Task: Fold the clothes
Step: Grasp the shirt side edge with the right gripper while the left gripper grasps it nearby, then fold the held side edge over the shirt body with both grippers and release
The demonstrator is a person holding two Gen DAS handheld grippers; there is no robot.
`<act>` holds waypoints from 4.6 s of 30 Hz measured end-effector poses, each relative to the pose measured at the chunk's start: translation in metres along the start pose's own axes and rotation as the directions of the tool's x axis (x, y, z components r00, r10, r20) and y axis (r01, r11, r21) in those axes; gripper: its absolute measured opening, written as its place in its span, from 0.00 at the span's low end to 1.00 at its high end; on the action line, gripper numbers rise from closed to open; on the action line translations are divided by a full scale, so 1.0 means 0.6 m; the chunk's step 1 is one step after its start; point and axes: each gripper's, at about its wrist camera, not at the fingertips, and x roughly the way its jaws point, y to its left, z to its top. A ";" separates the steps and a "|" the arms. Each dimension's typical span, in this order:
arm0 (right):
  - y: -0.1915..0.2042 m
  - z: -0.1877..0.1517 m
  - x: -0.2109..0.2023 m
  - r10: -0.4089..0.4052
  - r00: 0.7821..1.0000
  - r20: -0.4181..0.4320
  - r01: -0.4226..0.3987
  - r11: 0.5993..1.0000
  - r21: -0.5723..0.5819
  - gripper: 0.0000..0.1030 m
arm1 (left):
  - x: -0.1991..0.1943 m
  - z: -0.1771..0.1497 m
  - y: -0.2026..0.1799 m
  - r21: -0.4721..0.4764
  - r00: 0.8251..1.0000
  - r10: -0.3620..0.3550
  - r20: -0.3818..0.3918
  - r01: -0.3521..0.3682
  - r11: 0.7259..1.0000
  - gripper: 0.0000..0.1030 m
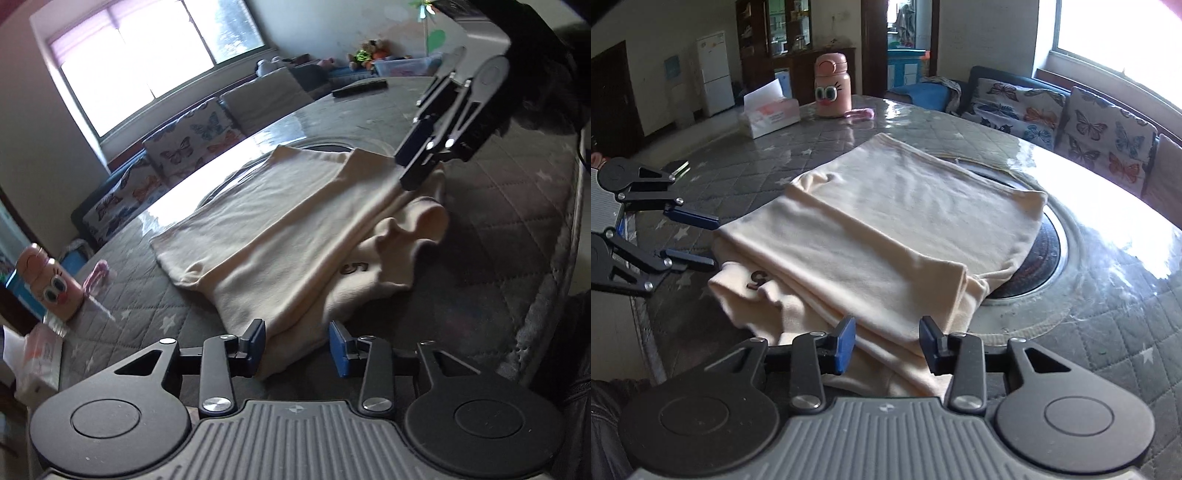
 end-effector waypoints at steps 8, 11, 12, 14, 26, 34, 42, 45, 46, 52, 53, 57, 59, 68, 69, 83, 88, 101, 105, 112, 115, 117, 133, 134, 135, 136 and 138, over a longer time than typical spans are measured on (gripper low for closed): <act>0.008 -0.002 -0.013 0.009 1.000 -0.009 -0.009 0.998 -0.056 0.41 | 0.018 0.012 -0.008 -0.002 0.998 -0.027 0.056 0.027 1.000 0.16; 0.011 -0.007 -0.021 0.013 1.000 -0.013 -0.014 0.996 -0.090 0.57 | 0.019 0.023 0.011 -0.064 0.997 -0.034 0.071 0.038 0.997 0.12; 0.014 -0.010 -0.023 0.021 1.000 -0.013 -0.022 0.994 -0.107 0.57 | 0.020 0.028 0.019 -0.087 0.997 -0.034 0.076 0.041 0.995 0.11; 0.026 -0.015 -0.027 0.037 0.999 -0.011 -0.038 0.985 -0.166 0.60 | 0.022 0.038 0.037 -0.132 0.996 -0.035 0.084 0.046 0.990 0.10; 0.043 0.000 0.032 0.040 0.999 0.032 -0.032 0.970 -0.240 0.45 | 0.049 0.070 0.084 -0.239 0.995 -0.056 0.082 0.075 0.968 0.10; -0.005 0.027 0.029 0.107 0.993 0.042 -0.105 0.993 -0.062 0.13 | 0.027 0.036 0.070 -0.221 0.998 -0.033 0.061 0.045 0.974 0.24; -0.012 0.052 0.025 0.106 0.991 0.076 -0.105 0.994 -0.021 0.12 | 0.018 0.003 0.041 -0.124 0.999 0.022 0.030 -0.018 0.992 0.32; -0.010 0.051 0.027 0.099 0.992 0.081 -0.098 0.995 -0.016 0.12 | 0.028 -0.001 0.034 -0.072 0.998 0.060 0.025 -0.058 0.996 0.31; -0.009 0.049 0.027 0.097 0.992 0.082 -0.096 0.995 -0.016 0.12 | 0.029 -0.001 0.035 -0.069 0.998 0.061 0.026 -0.059 0.996 0.29; -0.005 0.039 0.013 0.083 0.990 0.112 -0.084 0.996 0.009 0.10 | 0.010 0.007 0.044 -0.073 0.996 0.057 0.067 -0.052 0.996 0.12; -0.004 0.038 0.006 0.080 0.989 0.121 -0.082 0.997 0.013 0.10 | -0.001 0.009 0.043 -0.075 0.996 0.052 0.077 -0.046 0.996 0.12; 0.002 0.031 -0.027 0.086 0.986 0.144 -0.090 0.996 0.017 0.10 | -0.047 0.017 0.039 -0.083 0.994 0.031 0.109 -0.022 0.996 0.11; 0.009 0.023 -0.052 0.100 0.983 0.154 -0.102 0.995 0.010 0.10 | -0.073 0.016 0.035 -0.094 0.992 0.021 0.121 -0.009 0.996 0.11; 0.069 -0.021 -0.154 0.180 0.972 0.153 -0.176 0.984 -0.040 0.10 | -0.180 -0.005 0.005 -0.164 0.991 -0.033 0.131 0.054 0.985 0.11; 0.077 -0.025 -0.162 0.188 0.971 0.149 -0.183 0.982 -0.048 0.10 | -0.179 -0.003 0.007 -0.166 0.991 -0.028 0.131 0.049 0.985 0.11; -0.001 0.063 -0.092 0.139 0.982 0.128 -0.142 0.990 0.019 0.10 | -0.053 0.059 0.112 -0.221 0.992 -0.005 0.125 0.033 0.975 0.11; -0.051 0.100 -0.020 0.111 0.990 0.084 -0.118 0.990 0.075 0.10 | 0.033 0.075 0.156 -0.249 0.997 -0.033 0.063 0.048 0.967 0.12; -0.123 0.084 0.081 0.022 0.998 0.052 -0.035 0.968 0.250 0.31 | 0.144 0.054 0.203 -0.361 0.998 -0.023 -0.057 0.000 0.932 0.21; -0.137 0.072 0.054 -0.025 0.998 0.065 0.007 0.964 0.266 0.34 | 0.137 0.053 0.211 -0.378 0.998 0.004 -0.059 -0.026 0.925 0.26; -0.165 0.046 0.027 -0.104 0.989 0.104 0.057 0.924 0.379 0.34 | 0.120 0.057 0.224 -0.430 0.994 0.087 -0.069 -0.108 0.896 0.28; -0.158 0.050 0.029 -0.113 0.986 0.123 0.060 0.926 0.373 0.34 | 0.101 0.071 0.217 -0.429 0.993 0.110 -0.034 -0.114 0.896 0.28; -0.145 0.060 0.033 -0.117 0.983 0.144 0.061 0.937 0.344 0.33 | 0.092 0.082 0.210 -0.427 0.994 0.110 -0.010 -0.103 0.898 0.26; -0.122 0.083 0.105 -0.129 0.989 0.074 0.104 0.954 0.280 0.33 | 0.177 0.130 0.162 -0.374 0.997 -0.076 0.007 0.073 0.925 0.22; -0.118 0.088 0.105 -0.113 0.990 0.079 0.088 0.958 0.272 0.33 | 0.183 0.131 0.161 -0.371 0.997 -0.080 0.004 0.076 0.926 0.22; -0.113 0.094 0.109 -0.090 0.993 0.080 0.066 0.963 0.262 0.33 | 0.190 0.132 0.160 -0.368 0.996 -0.085 0.000 0.079 0.927 0.22; -0.109 0.098 0.115 -0.073 0.994 0.076 0.052 0.966 0.254 0.33 | 0.197 0.132 0.160 -0.364 0.996 -0.085 -0.005 0.078 0.928 0.22; -0.101 0.106 0.127 -0.050 0.997 0.066 0.033 0.971 0.237 0.33 | 0.210 0.131 0.161 -0.365 0.997 -0.071 -0.022 0.058 0.929 0.22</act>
